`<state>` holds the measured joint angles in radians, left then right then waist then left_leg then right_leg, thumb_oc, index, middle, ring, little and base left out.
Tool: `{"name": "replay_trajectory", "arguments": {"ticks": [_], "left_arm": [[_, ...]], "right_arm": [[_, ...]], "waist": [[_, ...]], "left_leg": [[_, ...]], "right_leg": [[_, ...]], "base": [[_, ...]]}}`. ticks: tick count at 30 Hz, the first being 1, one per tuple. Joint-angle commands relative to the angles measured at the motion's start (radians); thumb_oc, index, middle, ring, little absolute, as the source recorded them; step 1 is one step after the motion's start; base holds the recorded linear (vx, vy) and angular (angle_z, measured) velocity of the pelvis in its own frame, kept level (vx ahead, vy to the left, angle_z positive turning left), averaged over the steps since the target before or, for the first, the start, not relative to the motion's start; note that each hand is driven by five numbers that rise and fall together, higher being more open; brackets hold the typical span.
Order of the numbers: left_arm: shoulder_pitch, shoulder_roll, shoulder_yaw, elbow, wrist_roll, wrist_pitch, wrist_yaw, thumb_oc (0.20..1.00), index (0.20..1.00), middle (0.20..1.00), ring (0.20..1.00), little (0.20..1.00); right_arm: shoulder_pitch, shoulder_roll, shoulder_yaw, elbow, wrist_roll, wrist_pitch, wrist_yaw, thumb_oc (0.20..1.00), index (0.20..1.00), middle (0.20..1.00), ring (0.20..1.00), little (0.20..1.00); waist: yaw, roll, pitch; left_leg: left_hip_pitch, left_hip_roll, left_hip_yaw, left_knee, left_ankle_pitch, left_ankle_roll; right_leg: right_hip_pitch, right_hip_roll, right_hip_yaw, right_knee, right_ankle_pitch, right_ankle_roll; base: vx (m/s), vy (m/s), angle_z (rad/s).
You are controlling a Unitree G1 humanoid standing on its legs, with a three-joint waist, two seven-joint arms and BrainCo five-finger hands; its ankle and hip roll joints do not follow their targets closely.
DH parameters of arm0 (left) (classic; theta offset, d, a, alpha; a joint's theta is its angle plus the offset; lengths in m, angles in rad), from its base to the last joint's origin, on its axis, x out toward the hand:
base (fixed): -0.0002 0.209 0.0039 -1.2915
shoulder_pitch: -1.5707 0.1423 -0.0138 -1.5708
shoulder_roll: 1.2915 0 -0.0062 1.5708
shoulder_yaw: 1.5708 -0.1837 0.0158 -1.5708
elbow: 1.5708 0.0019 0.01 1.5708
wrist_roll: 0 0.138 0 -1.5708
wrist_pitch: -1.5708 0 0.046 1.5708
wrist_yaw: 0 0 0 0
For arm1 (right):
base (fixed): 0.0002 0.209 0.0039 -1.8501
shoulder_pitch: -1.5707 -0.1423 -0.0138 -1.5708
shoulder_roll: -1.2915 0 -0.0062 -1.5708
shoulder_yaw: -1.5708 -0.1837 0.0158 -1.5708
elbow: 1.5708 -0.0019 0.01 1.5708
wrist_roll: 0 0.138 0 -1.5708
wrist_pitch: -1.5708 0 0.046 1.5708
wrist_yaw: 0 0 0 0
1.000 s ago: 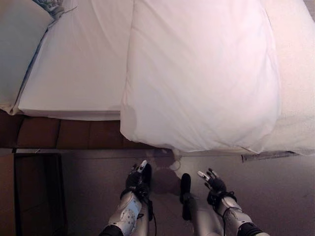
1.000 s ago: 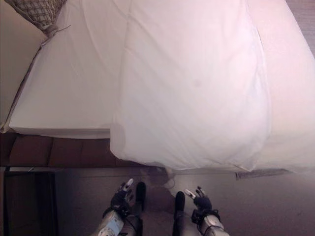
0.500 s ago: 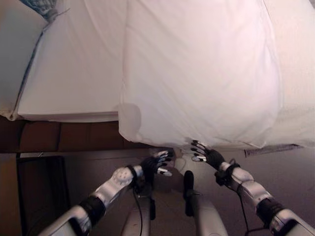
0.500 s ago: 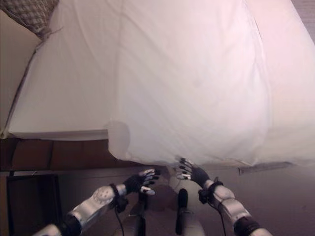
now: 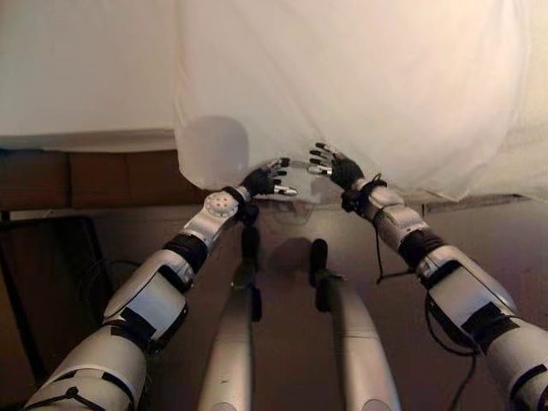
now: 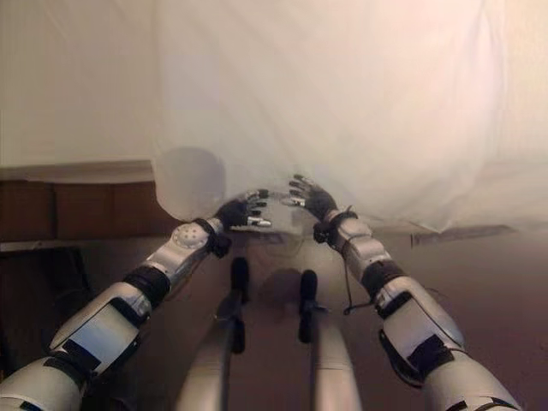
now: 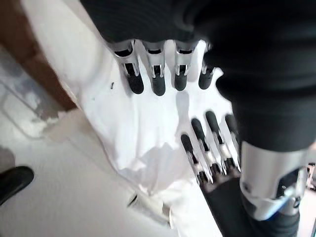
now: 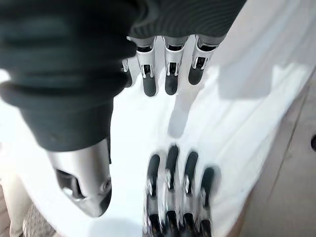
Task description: Make the bed
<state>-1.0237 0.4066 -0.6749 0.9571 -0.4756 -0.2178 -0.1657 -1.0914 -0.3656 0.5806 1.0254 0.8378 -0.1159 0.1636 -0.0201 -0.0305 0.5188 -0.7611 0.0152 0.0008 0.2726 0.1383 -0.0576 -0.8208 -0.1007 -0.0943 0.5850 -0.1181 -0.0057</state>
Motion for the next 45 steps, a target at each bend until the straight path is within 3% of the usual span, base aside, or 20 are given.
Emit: {"name": "replay_trajectory", "arguments": {"ticks": [1,7,15,19,26,30,34,39,40,43,45], "left_arm": [[-0.065,-0.011,0.083,0.075,0.077,-0.067,0.122,1.0,1.0,1.0,1.0,1.0],[-0.138,0.019,0.15,0.198,0.076,-0.063,0.226,1.0,1.0,1.0,1.0,1.0],[-0.136,0.089,0.202,0.283,0.137,-0.037,0.355,1.0,1.0,1.0,1.0,1.0],[-0.022,0.162,0.331,0.311,0.097,-0.034,0.411,1.0,1.0,1.0,1.0,1.0],[0.223,0.204,0.478,0.322,0.097,-0.029,0.407,1.0,1.0,1.0,1.0,1.0],[0.373,0.156,0.53,0.323,0.093,-0.028,0.381,1.0,1.0,1.0,1.0,1.0],[0.499,0.067,0.502,0.333,0.158,-0.017,0.314,1.0,1.0,1.0,1.0,1.0],[0.609,-0.036,0.489,0.352,0.188,0.003,0.24,1.0,1.0,1.0,1.0,1.0],[0.652,-0.092,0.477,0.367,0.207,0.015,0.21,1.0,1.0,1.0,1.0,1.0],[0.691,-0.141,0.456,0.378,0.222,0.03,0.175,1.0,1.0,1.0,1.0,1.0],[0.735,-0.218,0.409,0.394,0.252,0.06,0.12,1.0,1.0,1.0,1.0,1.0]], "right_arm": [[-0.054,-0.005,-0.034,0.037,0.059,-0.022,-0.025,1.0,1.0,1.0,1.0,1.0],[-0.192,0.005,-0.13,0.221,0.102,-0.044,-0.146,1.0,1.0,1.0,1.0,1.0],[-0.234,-0.066,-0.192,0.336,-0.04,-0.04,-0.309,1.0,1.0,1.0,1.0,1.0],[-0.156,-0.145,-0.243,0.33,-0.075,-0.037,-0.339,1.0,1.0,1.0,1.0,1.0],[0.05,-0.222,-0.391,0.337,-0.063,-0.034,-0.359,1.0,1.0,1.0,1.0,1.0],[0.235,-0.167,-0.463,0.337,-0.072,-0.039,-0.352,1.0,1.0,1.0,1.0,1.0],[0.416,-0.069,-0.484,0.331,-0.104,-0.043,-0.315,1.0,1.0,1.0,1.0,1.0],[0.582,0.014,-0.488,0.326,-0.164,-0.048,-0.268,1.0,1.0,1.0,1.0,1.0],[0.647,0.061,-0.491,0.332,-0.187,-0.041,-0.254,1.0,1.0,1.0,1.0,1.0],[0.703,0.081,-0.492,0.335,-0.215,-0.036,-0.247,1.0,1.0,1.0,1.0,1.0],[0.771,0.127,-0.463,0.367,-0.292,-0.007,-0.213,1.0,1.0,1.0,1.0,1.0]], "waist": [[0.003,-0.012,-0.046],[0.016,-0.016,-0.042],[0.024,-0.014,-0.05],[0.035,-0.015,-0.067],[0.059,-0.015,-0.103],[0.069,-0.024,-0.142],[0.071,-0.032,-0.204],[0.076,-0.021,-0.273],[0.069,-0.015,-0.309],[0.062,-0.006,-0.344],[0.06,0.009,-0.394]], "left_leg": [[-0.06,-0.025,0.067,0.138,-0.133,0.001],[-0.12,-0.021,0.073,0.266,-0.185,0.008],[-0.092,-0.026,0.076,0.229,-0.178,0.015],[0.022,-0.031,0.067,0.068,-0.13,0.001],[0.201,-0.036,0.046,-0.116,-0.071,-0.004],[0.329,-0.035,0.022,-0.219,-0.04,-0.006],[0.438,-0.031,0.004,-0.298,-0.021,-0.007],[0.53,-0.026,-0.019,-0.36,-0.003,-0.011],[0.554,-0.018,-0.024,-0.36,-0.009,-0.016],[0.588,-0.015,-0.033,-0.36,-0.015,-0.018],[0.649,-0.015,-0.032,-0.36,-0.032,-0.01]], "right_leg": [[-0.014,-0.03,0.008,-0.119,0.099,0.116],[-0.08,-0.037,0.014,0.005,0.047,0.102],[-0.044,-0.043,0.0,-0.035,0.048,0.103],[0.085,-0.033,-0.024,-0.219,0.101,0.11],[0.266,-0.027,-0.052,-0.378,0.149,0.127],[0.403,-0.014,-0.069,-0.471,0.169,0.13],[0.515,0.0,-0.075,-0.541,0.186,0.135],[0.617,0.011,-0.077,-0.608,0.195,0.133],[0.654,0.014,-0.076,-0.635,0.2,0.132],[0.696,0.013,-0.077,-0.664,0.2,0.13],[0.757,0.011,-0.077,-0.672,0.187,0.127]], "base": [[0.0,0.0,0.0],[0.0,0.015,0.02],[0.0,0.006,0.01],[0.05,-0.022,0.01],[0.07,-0.027,0.05],[0.1,-0.063,0.07],[0.11,-0.055,0.07],[0.06,-0.033,0.03],[0.05,-0.035,0.04],[0.07,-0.017,0.08],[0.1,-0.008,0.03]]}}
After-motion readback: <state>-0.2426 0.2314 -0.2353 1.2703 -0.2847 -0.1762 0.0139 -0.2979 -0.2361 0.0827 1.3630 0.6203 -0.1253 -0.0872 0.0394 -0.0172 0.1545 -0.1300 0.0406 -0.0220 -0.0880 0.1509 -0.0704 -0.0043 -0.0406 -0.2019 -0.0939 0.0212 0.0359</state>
